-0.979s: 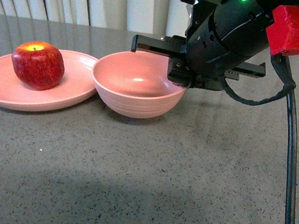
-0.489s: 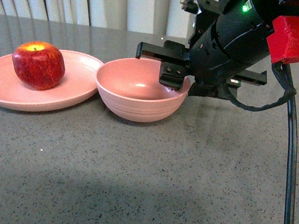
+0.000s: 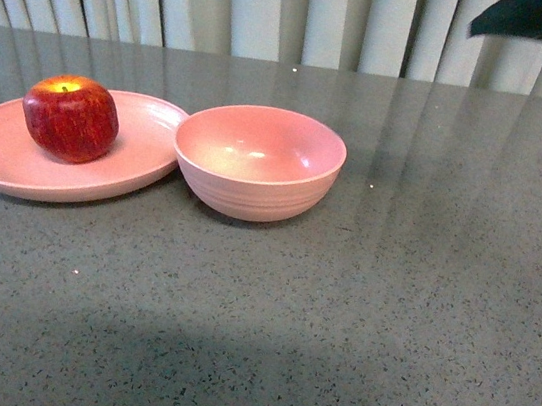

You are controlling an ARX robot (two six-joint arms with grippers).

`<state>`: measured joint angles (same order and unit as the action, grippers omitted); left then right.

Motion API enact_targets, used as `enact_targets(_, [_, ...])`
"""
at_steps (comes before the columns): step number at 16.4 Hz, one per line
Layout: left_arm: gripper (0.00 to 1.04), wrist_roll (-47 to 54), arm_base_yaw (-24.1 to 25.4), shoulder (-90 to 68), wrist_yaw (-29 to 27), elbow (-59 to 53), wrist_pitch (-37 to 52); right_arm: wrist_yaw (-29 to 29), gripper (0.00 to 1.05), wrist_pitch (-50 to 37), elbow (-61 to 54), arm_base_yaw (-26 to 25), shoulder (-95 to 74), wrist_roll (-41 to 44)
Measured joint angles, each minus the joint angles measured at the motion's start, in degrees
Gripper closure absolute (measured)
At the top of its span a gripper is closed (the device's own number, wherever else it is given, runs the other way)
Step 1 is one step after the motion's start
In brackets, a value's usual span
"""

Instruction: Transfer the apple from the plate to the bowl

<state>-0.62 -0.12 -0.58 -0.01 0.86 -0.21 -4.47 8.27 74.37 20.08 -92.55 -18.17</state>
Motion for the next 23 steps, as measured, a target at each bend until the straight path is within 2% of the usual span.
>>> enact_targets(2, [0.07, 0.0, 0.0, 0.0, 0.0, 0.0, 0.0, -4.28, 0.07, -4.98, -7.48, -5.75, 10.88, 0.7])
enact_targets(6, [0.07, 0.0, 0.0, 0.0, 0.0, 0.0, 0.0, -12.41, 0.07, -13.09, -26.03, -23.98, 37.77, 0.76])
enact_targets(10, [0.07, 0.0, 0.0, 0.0, 0.0, 0.0, 0.0, -18.56, 0.07, -10.36, -41.97, -37.11, 54.05, 1.7])
enact_targets(12, [0.07, 0.0, 0.0, 0.0, 0.0, 0.0, 0.0, -20.06, 0.07, -7.69, -46.71, -40.35, 61.77, 2.89])
enact_targets(13, [0.07, 0.0, 0.0, 0.0, 0.0, 0.0, 0.0, -17.09, 0.14, -11.26, -49.46, -39.54, 64.78, 6.12])
enact_targets(15, [0.07, 0.0, 0.0, 0.0, 0.0, 0.0, 0.0, -10.93, 0.38, -11.39, -56.65, -34.67, 71.82, 13.9])
enact_targets(19, [0.07, 0.0, 0.0, 0.0, 0.0, 0.0, 0.0, -5.77, 0.84, -6.14, -63.71, -30.03, 83.17, 16.98])
enact_targets(20, [0.07, 0.0, 0.0, 0.0, 0.02, 0.0, 0.0, -2.23, 0.96, -6.4, -64.52, -27.69, 85.24, 17.07])
enact_targets(21, [0.07, 0.0, 0.0, 0.0, -0.09, 0.0, 0.0, 2.73, 1.03, -6.64, -65.22, -22.03, 85.64, 17.4])
enact_targets(22, [0.07, 0.0, 0.0, 0.0, 0.02, 0.0, 0.0, 3.19, 1.03, -6.67, -66.64, -19.52, 86.2, 17.68])
enact_targets(23, [0.07, 0.0, 0.0, 0.0, -0.04, 0.0, 0.02, 4.33, 1.03, -6.6, -67.8, -19.82, 86.73, 17.7])
